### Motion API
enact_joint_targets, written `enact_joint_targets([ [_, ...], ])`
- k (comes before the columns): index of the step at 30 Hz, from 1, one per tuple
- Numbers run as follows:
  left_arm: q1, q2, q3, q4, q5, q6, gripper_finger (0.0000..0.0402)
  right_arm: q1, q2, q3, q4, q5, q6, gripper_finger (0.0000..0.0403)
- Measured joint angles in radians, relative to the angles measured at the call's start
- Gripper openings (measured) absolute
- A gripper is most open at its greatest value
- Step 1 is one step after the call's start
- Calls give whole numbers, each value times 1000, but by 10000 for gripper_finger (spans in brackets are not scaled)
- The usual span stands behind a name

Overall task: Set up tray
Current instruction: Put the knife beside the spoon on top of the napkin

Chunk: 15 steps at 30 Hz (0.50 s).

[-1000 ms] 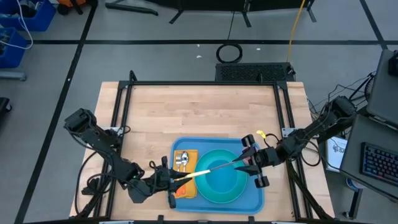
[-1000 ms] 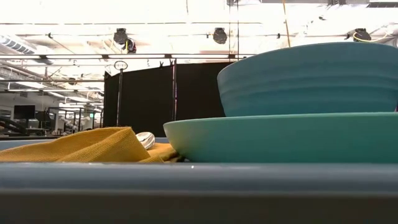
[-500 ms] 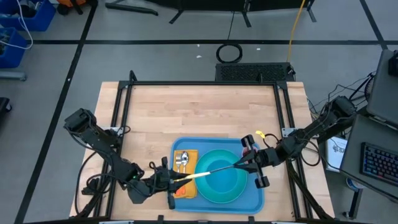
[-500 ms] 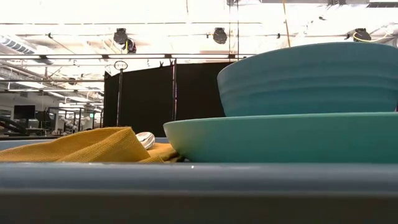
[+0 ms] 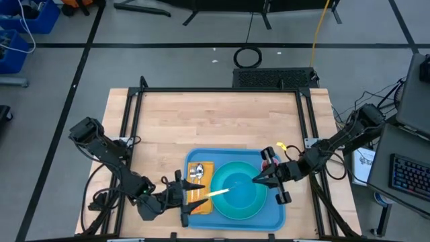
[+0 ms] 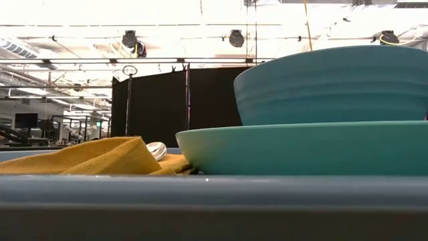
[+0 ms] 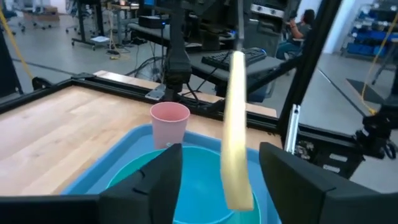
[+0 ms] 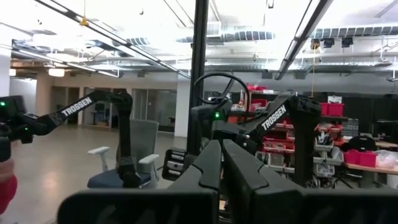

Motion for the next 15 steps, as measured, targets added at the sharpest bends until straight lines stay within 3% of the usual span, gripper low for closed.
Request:
enact_joint_targets([
  [11,-61,-38,0,-1,-4,165,247,-24,-17,2,-60,1,123,0],
  [15,-78,-46,0,3,-4,225,248,-50,-18,49,-209,0,190,0],
])
